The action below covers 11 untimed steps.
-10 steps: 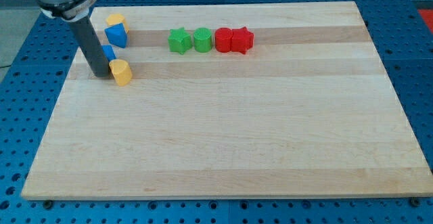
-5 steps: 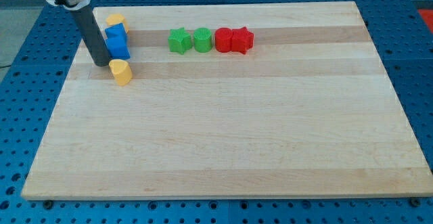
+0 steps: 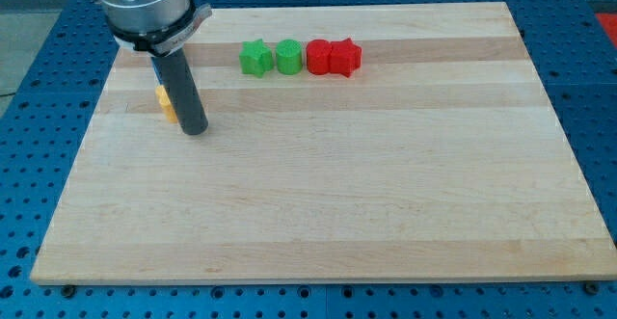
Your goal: Move the yellow heart and blue cube to the bottom of the blue triangle
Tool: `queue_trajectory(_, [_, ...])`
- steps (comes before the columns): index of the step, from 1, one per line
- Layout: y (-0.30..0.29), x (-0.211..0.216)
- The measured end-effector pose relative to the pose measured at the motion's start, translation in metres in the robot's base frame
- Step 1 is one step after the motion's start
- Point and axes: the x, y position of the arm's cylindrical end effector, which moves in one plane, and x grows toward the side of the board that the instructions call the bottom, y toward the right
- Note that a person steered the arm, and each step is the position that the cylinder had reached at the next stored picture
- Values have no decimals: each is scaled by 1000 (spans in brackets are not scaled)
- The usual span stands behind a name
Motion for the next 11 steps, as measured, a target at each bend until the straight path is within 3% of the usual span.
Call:
queue_trajectory(7, [-41,-32])
queue_trajectory(9, [31,-48])
queue_trajectory(11, [22,-86])
